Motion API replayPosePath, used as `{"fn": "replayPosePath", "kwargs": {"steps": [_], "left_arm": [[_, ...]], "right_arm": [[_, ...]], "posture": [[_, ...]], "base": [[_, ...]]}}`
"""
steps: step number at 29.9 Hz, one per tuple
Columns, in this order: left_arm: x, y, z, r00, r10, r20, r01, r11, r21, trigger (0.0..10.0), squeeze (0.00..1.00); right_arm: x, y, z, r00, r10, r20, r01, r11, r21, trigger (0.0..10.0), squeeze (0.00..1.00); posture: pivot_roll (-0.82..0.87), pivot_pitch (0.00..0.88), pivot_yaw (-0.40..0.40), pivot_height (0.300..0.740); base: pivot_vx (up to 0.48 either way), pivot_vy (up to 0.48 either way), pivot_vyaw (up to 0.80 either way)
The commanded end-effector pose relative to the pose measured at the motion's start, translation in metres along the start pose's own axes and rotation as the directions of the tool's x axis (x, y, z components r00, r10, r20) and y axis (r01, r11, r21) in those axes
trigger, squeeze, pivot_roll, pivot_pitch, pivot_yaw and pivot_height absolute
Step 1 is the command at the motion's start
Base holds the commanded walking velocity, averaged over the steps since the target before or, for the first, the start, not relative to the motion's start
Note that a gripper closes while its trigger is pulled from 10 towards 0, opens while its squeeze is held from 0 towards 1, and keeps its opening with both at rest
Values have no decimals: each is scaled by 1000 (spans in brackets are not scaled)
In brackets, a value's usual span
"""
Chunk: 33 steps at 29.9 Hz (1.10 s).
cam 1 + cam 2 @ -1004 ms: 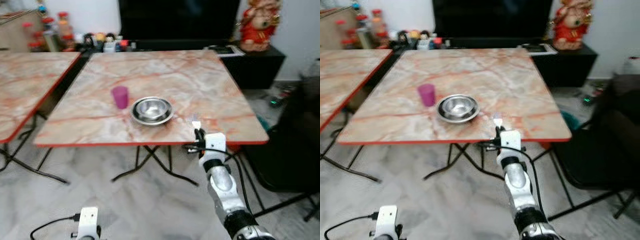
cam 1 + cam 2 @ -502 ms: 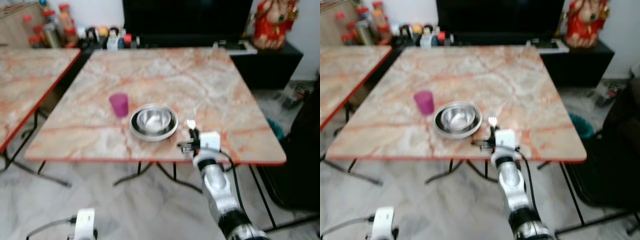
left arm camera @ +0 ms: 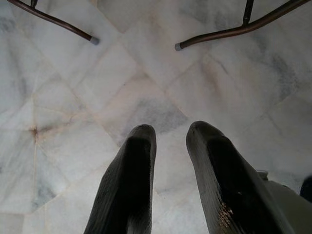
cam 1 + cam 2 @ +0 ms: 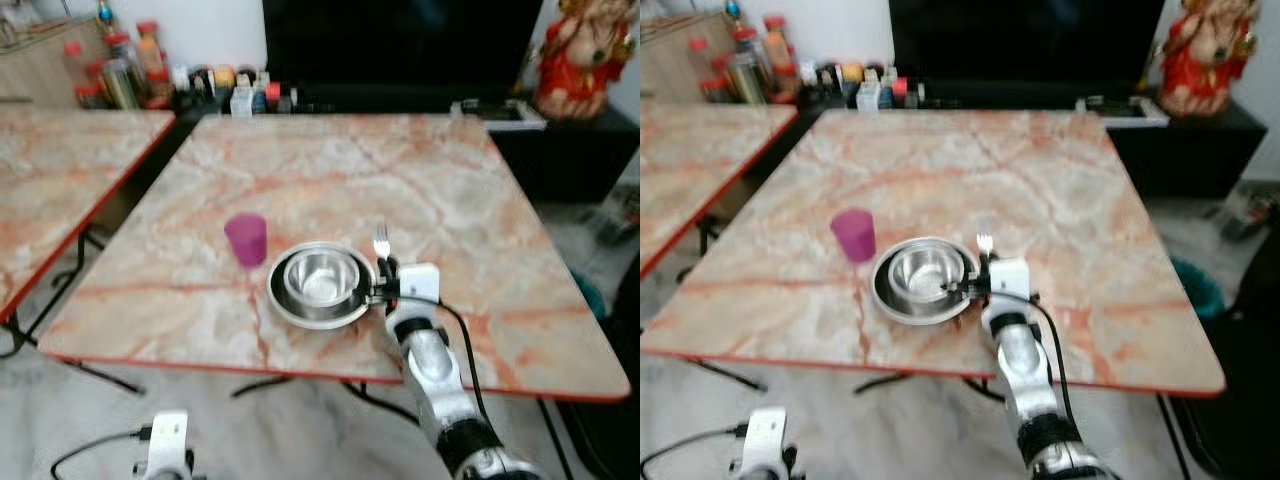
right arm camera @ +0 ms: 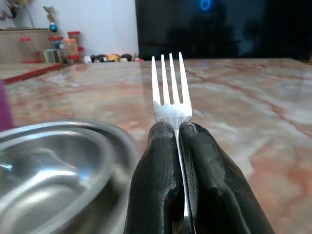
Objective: Setting the table
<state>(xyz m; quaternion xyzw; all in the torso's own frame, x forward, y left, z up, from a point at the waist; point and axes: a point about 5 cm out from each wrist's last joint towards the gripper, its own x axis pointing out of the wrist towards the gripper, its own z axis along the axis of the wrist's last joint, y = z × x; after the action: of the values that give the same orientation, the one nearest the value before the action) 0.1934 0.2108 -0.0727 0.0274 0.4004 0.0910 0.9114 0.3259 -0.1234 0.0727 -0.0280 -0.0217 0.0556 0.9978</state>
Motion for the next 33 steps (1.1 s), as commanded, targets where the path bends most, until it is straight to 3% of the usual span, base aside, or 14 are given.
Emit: {"fn": "replayPosePath", "kwargs": {"steps": [1, 6, 13, 23, 33], "left_arm": [[0, 1, -1, 1000, 2, -4, -2, 1000, -10, 10000, 0], [0, 1, -2, 1000, 1, -11, -1, 1000, -23, 10000, 0], [-1, 1, -3, 1000, 0, -15, 0, 1000, -19, 10000, 0], [-1, 3, -3, 1000, 4, -12, -4, 1000, -7, 10000, 0], [0, -1, 0, 1000, -20, 3, 20, 1000, -6, 10000, 0]], "right_arm": [[-1, -1, -1, 1000, -10, -4, 10, 1000, 10, 10000, 0], [-1, -1, -2, 1000, -19, -8, 19, 1000, 16, 10000, 0], [-1, -3, -4, 999, -34, -26, 35, 999, 23, 10000, 0], [-2, -2, -3, 999, -30, -15, 31, 999, 16, 10000, 0], [-2, -3, -3, 999, -40, -16, 40, 999, 13, 10000, 0]], "posture": [[18, 0, 36, 740], [16, 0, 37, 740], [16, 0, 38, 740], [17, 0, 40, 740], [16, 0, 41, 740]], "base": [[0, 0, 0], [0, 116, 0], [0, 454, -537], [0, 437, 0], [0, 0, 0]]}}
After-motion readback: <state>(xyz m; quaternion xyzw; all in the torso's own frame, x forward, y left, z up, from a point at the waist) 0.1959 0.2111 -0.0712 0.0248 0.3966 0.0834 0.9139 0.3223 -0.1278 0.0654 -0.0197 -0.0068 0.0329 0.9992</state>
